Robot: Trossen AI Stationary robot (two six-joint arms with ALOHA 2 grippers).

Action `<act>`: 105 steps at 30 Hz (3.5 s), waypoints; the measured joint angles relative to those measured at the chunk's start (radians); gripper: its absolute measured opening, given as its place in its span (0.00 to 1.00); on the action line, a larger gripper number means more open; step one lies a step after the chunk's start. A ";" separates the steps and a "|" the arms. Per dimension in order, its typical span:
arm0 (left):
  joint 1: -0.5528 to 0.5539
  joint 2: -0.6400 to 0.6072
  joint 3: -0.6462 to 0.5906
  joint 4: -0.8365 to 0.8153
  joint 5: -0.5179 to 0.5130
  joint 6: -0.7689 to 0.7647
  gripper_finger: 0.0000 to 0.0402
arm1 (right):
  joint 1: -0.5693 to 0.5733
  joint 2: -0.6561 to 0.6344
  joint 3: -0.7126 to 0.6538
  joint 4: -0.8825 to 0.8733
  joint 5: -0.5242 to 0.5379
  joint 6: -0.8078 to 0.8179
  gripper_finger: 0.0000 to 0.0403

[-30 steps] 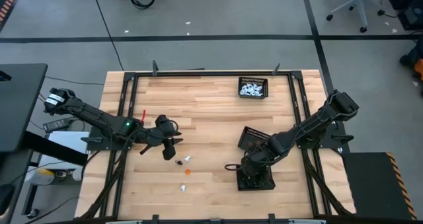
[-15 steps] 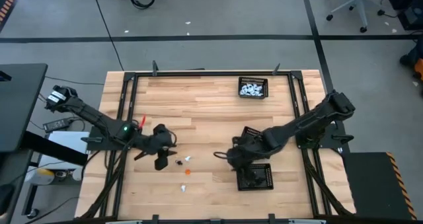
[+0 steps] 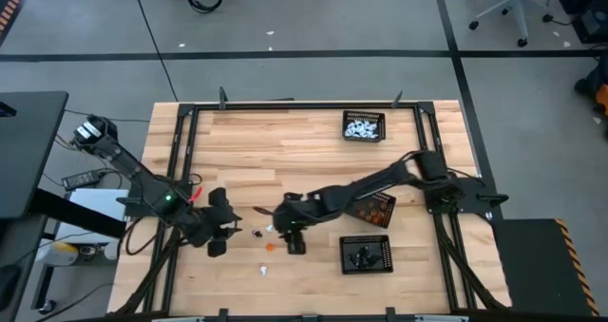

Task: Sort Halloween decoration
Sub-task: Put the white ghost toy into the top black bin

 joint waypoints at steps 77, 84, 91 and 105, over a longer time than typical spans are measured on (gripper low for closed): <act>-0.202 0.096 -0.001 -0.086 -0.182 -0.402 0.37 | -0.071 0.121 0.059 0.101 0.101 -0.109 0.01; -0.148 0.096 0.000 -0.086 -0.236 -0.391 0.37 | -0.076 0.055 0.059 -0.018 0.112 -0.123 0.00; -0.103 0.096 -0.001 -0.052 -0.236 -0.334 0.37 | -0.097 0.056 0.054 -0.072 0.012 -0.120 0.04; -0.095 0.096 -0.001 -0.030 -0.226 -0.332 0.37 | -0.119 0.066 0.035 -0.060 0.007 -0.084 0.48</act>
